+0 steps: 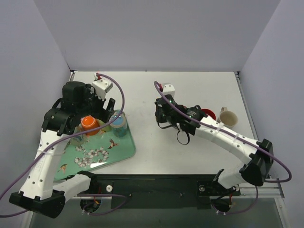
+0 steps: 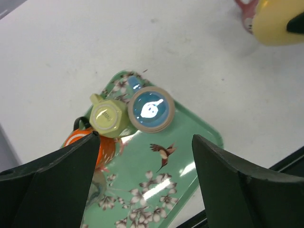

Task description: Turn the mug right side up

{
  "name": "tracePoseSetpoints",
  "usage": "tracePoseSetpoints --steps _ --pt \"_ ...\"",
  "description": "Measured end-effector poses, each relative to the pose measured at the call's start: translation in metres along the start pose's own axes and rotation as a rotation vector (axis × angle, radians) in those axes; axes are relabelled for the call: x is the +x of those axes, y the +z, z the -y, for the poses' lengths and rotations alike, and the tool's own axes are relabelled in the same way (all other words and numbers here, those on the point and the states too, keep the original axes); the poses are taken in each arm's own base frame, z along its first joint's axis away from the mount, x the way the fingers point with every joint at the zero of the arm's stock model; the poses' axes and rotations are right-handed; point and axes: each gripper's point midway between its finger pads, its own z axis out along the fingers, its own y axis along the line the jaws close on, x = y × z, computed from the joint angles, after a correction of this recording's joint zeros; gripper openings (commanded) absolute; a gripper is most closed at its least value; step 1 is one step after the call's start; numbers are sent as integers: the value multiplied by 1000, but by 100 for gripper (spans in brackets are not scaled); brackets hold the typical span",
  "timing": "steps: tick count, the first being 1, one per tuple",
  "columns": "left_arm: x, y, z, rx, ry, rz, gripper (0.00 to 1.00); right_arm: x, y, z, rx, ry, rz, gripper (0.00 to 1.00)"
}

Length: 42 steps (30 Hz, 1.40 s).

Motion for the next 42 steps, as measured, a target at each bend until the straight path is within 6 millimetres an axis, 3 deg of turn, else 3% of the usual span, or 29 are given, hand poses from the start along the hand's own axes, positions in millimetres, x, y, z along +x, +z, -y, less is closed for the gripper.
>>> tracePoseSetpoints --steps 4,11,16,19,23,25,28,34,38,42 --pt "23 4 -22 -113 35 -86 89 6 39 33 171 19 -80 0" --pt "93 20 -38 -179 74 -320 89 77 99 46 275 -35 -334 0" --pt "102 24 -40 -178 78 -359 89 105 114 58 308 -35 -433 0" --pt "105 33 -40 -168 62 -379 89 101 116 63 318 -10 -430 0" --pt "107 59 -39 -140 12 -409 89 95 119 71 328 19 -424 37" --pt "107 73 -40 -136 -13 -418 90 91 120 73 328 27 -419 47" --pt "100 89 -40 -133 -37 -417 90 85 121 70 315 36 -410 51" --pt "72 128 -28 -97 -27 -391 91 63 105 60 269 36 -360 54" --pt "75 157 -20 -67 -21 -440 89 25 59 64 260 48 -225 55" --pt "102 181 -17 -41 -14 -539 85 -4 8 85 305 72 -78 55"
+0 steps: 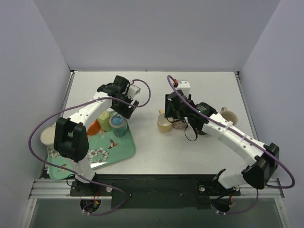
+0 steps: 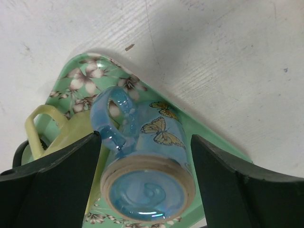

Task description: Turn the mug right side up

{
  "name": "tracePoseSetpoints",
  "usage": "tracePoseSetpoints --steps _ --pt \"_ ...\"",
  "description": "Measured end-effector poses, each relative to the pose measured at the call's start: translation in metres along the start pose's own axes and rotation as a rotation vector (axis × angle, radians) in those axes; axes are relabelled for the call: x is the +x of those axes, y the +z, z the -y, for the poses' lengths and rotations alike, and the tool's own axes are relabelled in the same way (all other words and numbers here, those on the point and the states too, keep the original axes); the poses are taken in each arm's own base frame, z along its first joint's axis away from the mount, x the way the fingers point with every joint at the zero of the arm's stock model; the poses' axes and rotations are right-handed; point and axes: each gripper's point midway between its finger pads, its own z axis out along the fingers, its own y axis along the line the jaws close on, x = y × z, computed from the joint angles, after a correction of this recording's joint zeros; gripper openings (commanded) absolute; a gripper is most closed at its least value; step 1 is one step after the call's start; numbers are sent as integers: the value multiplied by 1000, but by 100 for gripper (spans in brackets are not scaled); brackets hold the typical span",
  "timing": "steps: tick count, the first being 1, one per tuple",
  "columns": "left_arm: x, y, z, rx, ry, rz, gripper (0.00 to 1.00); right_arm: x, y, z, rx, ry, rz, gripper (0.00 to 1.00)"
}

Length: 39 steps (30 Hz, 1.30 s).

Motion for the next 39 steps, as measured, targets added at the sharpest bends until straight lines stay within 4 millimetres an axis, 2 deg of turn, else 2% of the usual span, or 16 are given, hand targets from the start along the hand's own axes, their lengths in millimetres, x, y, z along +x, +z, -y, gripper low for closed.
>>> tracePoseSetpoints --steps 3,6,9,14,20,21,24,28,32,35,36,37,38,39 --pt "6 15 0 5 31 -39 82 -1 -15 23 42 14 46 55" --pt "6 13 7 31 74 -28 81 5 -17 39 85 7 53 55" --pt "13 8 24 71 145 -15 81 13 -17 47 112 -13 41 55" --pt "48 -11 57 168 306 -45 81 18 -24 58 126 -25 47 56" --pt "93 -34 58 202 379 -113 86 11 -37 62 114 -18 84 55" --pt "95 -38 58 203 389 -107 89 11 -37 63 113 -21 85 55" --pt "86 -47 60 190 412 -43 90 13 -36 63 115 -26 82 55" --pt "73 -44 56 134 405 -16 89 23 -31 67 127 -40 61 55" --pt "79 -16 48 102 388 -111 82 32 -28 70 137 -51 42 56" --pt "92 3 45 83 381 -182 72 32 -29 71 136 -49 44 56" --pt "95 6 43 76 380 -200 59 31 -30 72 135 -45 49 56" --pt "98 9 42 70 380 -213 53 30 -32 72 133 -41 55 56" --pt "100 11 41 63 379 -221 42 29 -33 73 131 -37 60 56" --pt "101 12 40 58 379 -227 37 28 -35 73 129 -34 64 56"
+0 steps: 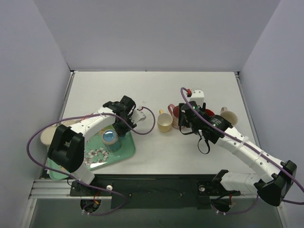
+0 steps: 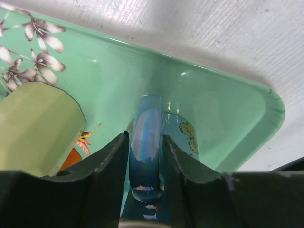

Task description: Turn the mug right side up

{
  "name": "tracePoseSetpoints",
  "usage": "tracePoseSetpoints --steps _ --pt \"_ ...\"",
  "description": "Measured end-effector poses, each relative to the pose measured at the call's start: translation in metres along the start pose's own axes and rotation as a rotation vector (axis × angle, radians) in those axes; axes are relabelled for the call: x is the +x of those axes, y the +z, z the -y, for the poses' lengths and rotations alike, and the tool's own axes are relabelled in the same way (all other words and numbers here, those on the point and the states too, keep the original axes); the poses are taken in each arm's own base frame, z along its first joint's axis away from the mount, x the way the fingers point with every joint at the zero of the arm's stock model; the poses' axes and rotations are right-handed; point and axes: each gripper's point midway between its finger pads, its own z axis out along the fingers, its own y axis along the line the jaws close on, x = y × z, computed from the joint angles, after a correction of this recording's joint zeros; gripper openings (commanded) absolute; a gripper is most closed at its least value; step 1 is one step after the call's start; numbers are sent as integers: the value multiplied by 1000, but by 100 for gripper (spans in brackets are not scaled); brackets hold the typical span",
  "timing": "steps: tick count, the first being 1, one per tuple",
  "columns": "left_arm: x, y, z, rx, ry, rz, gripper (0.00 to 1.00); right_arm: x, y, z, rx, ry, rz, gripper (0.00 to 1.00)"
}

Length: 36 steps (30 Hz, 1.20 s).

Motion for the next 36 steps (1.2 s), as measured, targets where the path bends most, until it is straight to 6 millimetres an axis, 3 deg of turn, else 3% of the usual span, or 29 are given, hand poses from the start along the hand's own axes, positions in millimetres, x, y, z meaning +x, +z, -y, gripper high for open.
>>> tracePoseSetpoints --steps 1,2,3,10,13,16,20,23,25,29,36 --pt "0 1 0 0 1 -2 20 -1 -1 0 -2 3 4 56" --pt "-1 2 -1 -1 2 -2 14 -2 -2 1 -4 6 8 56" --pt "-1 3 0 3 -8 -1 0 -3 -3 1 -6 8 11 56" --pt "-1 -2 11 57 6 7 0 -3 -9 -3 -42 15 13 56" --pt "-5 -20 19 104 -12 43 0 -6 -17 -13 -111 13 23 68" --pt "-27 -66 20 120 -56 190 0 -12 -35 -33 -229 1 63 68" --pt "-69 -169 13 72 -112 575 0 -26 -70 -73 -471 0 140 71" --pt "-79 -246 20 85 -122 805 0 -37 -94 -102 -650 15 190 71" --pt "-83 -279 31 131 -115 900 0 -45 -108 -120 -760 34 223 71" --pt "-87 -305 50 246 -121 956 0 -56 -127 -151 -937 85 250 69" --pt "-97 -301 55 357 -170 926 0 -57 -143 -206 -1164 157 233 63"
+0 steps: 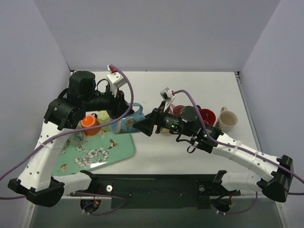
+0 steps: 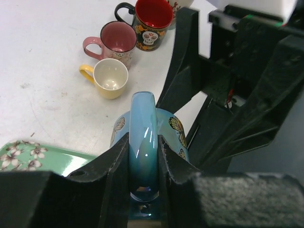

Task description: Turn the mug right side up

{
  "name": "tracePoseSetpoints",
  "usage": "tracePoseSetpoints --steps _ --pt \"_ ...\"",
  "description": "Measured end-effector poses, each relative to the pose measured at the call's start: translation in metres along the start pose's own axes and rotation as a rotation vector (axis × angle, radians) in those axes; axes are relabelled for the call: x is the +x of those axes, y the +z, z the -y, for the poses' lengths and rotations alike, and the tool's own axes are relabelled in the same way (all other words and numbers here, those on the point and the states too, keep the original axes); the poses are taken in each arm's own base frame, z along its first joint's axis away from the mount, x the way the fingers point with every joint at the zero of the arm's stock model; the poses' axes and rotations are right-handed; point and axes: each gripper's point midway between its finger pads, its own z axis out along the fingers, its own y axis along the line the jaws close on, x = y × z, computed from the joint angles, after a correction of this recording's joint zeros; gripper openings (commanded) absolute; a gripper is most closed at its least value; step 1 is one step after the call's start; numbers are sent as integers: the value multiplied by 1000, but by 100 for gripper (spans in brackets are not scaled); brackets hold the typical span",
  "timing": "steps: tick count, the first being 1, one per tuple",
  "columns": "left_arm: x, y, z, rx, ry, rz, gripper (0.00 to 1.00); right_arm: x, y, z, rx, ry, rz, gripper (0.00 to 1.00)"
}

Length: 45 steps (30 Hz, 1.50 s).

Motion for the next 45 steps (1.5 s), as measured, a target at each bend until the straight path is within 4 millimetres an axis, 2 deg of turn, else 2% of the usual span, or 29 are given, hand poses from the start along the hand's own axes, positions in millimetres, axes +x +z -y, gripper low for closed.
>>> tracePoseSetpoints --steps 4,10,14,16,21,24,25,26,28,30,32,35,38,41,45 --pt "-3 -2 -1 1 -24 13 0 11 15 -7 -57 59 -31 64" --pt "-11 -5 4 26 -49 40 0 10 12 -17 -119 103 -5 64" --pt "-26 -9 9 48 -53 88 0 2 9 -34 -180 140 19 61" --pt "-35 -12 12 62 -54 112 0 -4 6 -43 -209 152 44 55" --pt "-52 -17 27 141 -47 170 0 -15 -3 -62 -262 166 78 0" --pt "-56 -16 29 177 -42 192 0 -25 -10 -85 -326 156 102 0" --pt "-56 -16 30 187 -46 197 23 -25 -12 -85 -318 148 105 0" --pt "-56 -16 30 188 -43 199 57 -24 -13 -84 -310 137 102 0" --pt "-51 -14 25 177 -33 194 81 -22 -12 -77 -253 121 94 0" --pt "-48 -11 5 92 -15 195 83 -12 -9 -58 -123 96 57 0" --pt "-42 -11 -24 -45 -17 188 85 -1 -5 -27 39 73 11 0" --pt "-30 -20 -77 -306 -20 148 86 19 4 24 319 9 -102 0" --pt "-12 -34 -120 -521 -12 77 87 35 24 64 513 -46 -202 0" --pt "12 -39 -146 -629 -9 -22 87 58 46 97 664 -100 -312 0" --pt "51 -33 -183 -702 -52 -178 87 92 61 135 793 -131 -464 0"
